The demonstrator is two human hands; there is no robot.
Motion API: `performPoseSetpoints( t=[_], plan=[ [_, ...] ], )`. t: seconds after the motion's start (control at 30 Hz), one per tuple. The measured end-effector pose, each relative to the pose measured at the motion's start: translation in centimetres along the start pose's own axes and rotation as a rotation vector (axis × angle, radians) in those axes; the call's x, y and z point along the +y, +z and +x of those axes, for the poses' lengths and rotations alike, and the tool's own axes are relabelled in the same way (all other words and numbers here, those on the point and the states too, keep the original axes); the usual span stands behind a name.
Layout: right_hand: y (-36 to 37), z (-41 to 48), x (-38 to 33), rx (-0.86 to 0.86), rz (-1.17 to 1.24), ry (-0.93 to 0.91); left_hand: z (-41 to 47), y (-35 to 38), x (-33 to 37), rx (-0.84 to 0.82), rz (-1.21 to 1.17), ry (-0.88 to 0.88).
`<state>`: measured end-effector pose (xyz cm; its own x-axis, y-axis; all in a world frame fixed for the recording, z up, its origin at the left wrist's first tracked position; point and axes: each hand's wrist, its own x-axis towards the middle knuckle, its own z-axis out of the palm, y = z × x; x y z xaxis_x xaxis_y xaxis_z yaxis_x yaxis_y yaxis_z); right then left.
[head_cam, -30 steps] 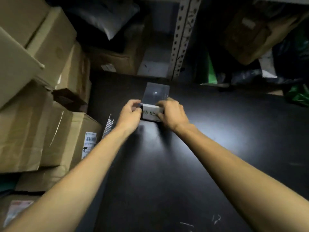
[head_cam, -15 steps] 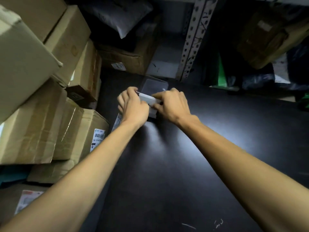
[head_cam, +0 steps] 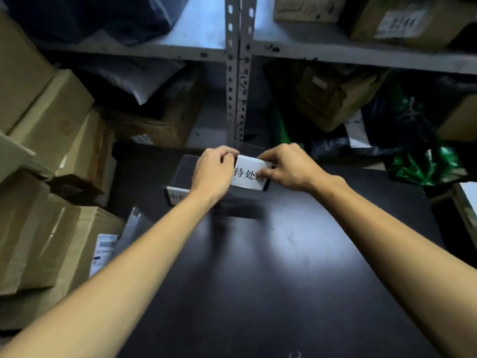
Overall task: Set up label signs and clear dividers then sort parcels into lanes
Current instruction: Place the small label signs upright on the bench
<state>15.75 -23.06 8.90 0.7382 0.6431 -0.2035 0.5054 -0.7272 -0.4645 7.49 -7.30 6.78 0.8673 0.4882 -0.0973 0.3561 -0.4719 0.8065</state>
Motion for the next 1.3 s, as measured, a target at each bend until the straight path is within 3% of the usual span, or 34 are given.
performPoseSetpoints(
  t=[0.23, 0.4, 0.63, 0.83, 1.03, 1.2, 1.3],
  plan=[
    [5.4, -0.7, 4.0, -0.069, -0.052, -0.027, -1.0, 3.6, -5.2, -0.068, 0.211, 0.109],
    [9.6, -0.1, 4.3, -0.166, -0.138, -0.039, -1.2, 4.0, -9.1, -0.126, 0.54, 0.225],
    [10.4, -0.2, 3.9, -0.134, -0.123, -0.004, -1.4, 4.3, -9.6, -0.174, 0.629, 0.252],
    [7.1, 0.3, 0.8, -0.128, -0.136, -0.053, -1.3, -0.9, -7.6, -0.163, 0.47, 0.218],
    [4.2, 4.6, -6.3, -0.104, -0.065, -0.08, 0.5, -8.8, -6.5, -0.159, 0.298, 0.063],
    [9.9, 6.6, -10.0, -0.199, -0.106, -0.093, 1.2, -10.2, -8.8, -0.151, 0.226, -0.054],
    [12.8, 6.5, -10.4, -0.134, -0.144, -0.069, 0.8, -9.6, -10.1, -0.195, 0.226, -0.075]
  ],
)
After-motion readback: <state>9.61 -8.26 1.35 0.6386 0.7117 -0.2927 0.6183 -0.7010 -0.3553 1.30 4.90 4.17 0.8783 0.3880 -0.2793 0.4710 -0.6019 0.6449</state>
